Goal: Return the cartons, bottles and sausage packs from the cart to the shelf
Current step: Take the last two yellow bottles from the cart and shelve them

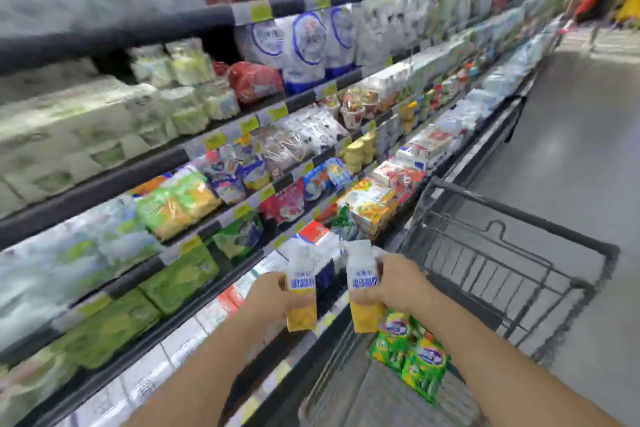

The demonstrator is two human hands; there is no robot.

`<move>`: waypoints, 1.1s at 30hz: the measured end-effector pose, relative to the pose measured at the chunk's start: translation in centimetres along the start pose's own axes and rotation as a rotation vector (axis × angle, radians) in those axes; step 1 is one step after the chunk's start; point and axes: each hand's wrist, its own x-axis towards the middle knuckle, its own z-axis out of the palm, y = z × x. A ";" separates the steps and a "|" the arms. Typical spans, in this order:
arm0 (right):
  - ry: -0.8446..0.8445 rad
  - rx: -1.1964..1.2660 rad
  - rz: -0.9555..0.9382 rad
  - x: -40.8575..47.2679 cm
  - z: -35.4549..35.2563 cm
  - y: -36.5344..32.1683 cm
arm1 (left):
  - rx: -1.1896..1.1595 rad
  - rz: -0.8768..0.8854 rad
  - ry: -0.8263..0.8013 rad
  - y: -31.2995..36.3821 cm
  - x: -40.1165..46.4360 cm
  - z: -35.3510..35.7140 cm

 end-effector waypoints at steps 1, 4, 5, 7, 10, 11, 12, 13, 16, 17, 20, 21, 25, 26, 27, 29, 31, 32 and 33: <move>-0.036 0.000 -0.053 -0.4 0.4 -1.8 | -0.014 -0.017 0.062 -0.5 -1.4 -1.8; -0.140 -0.026 -0.221 -2.1 2.2 -7.8 | -0.068 -0.031 0.220 -2.5 -6.7 -7.0; -0.160 -0.033 -0.278 -2.7 3.1 -9.9 | -0.074 -0.045 0.276 -3.3 -8.8 -8.7; -0.192 -0.043 -0.374 -4.3 5.0 -14.1 | -0.115 -0.060 0.363 -5.1 -12.7 -11.9; -0.243 -0.081 -0.496 -7.2 8.8 -19.8 | -0.164 -0.078 0.488 -8.1 -18.2 -16.5; -0.264 -0.091 -0.533 -8.3 10.2 -21.5 | -0.174 -0.088 0.530 -9.2 -20.1 -17.9; -0.289 -0.101 -0.566 -9.3 11.7 -23.2 | -0.176 -0.094 0.577 -10.4 -21.8 -19.3; -0.318 -0.113 -0.600 -10.5 13.3 -24.7 | -0.174 -0.106 0.619 -11.5 -23.6 -20.6; -0.393 -0.169 -0.695 -13.9 18.3 -29.2 | -0.169 -0.132 0.705 -15.3 -29.3 -24.1; -0.417 -0.179 -0.723 -15.1 20.0 -30.7 | -0.168 -0.148 0.732 -16.7 -31.2 -25.2; -0.460 -0.211 -0.790 -19.0 25.5 -35.2 | -0.181 -0.178 0.810 -21.3 -36.9 -29.0; -0.469 -0.215 -0.802 -20.2 27.1 -36.4 | -0.188 -0.184 0.832 -22.7 -38.5 -30.1; -0.473 -0.235 -0.863 -25.5 34.3 -42.2 | -0.215 -0.202 0.888 -28.4 -45.3 -35.3; -0.481 -0.244 -0.876 -26.8 36.2 -43.8 | -0.224 -0.201 0.908 -29.9 -46.8 -36.7; -0.490 -0.250 -0.890 -28.1 37.9 -45.3 | -0.242 -0.198 0.920 -31.1 -48.3 -38.1; -0.499 -0.252 -0.910 -30.6 40.8 -48.1 | -0.251 -0.182 0.942 -33.5 -51.0 -40.5; -0.505 -0.239 -0.922 -32.5 43.2 -50.7 | -0.253 -0.163 0.967 -35.5 -53.5 -42.4; -0.508 -0.236 -0.925 -33.3 44.3 -51.9 | -0.259 -0.159 0.974 -36.5 -54.5 -43.3; -0.503 -0.239 -0.930 -33.9 45.3 -53.1 | -0.263 -0.159 0.982 -37.3 -55.5 -44.2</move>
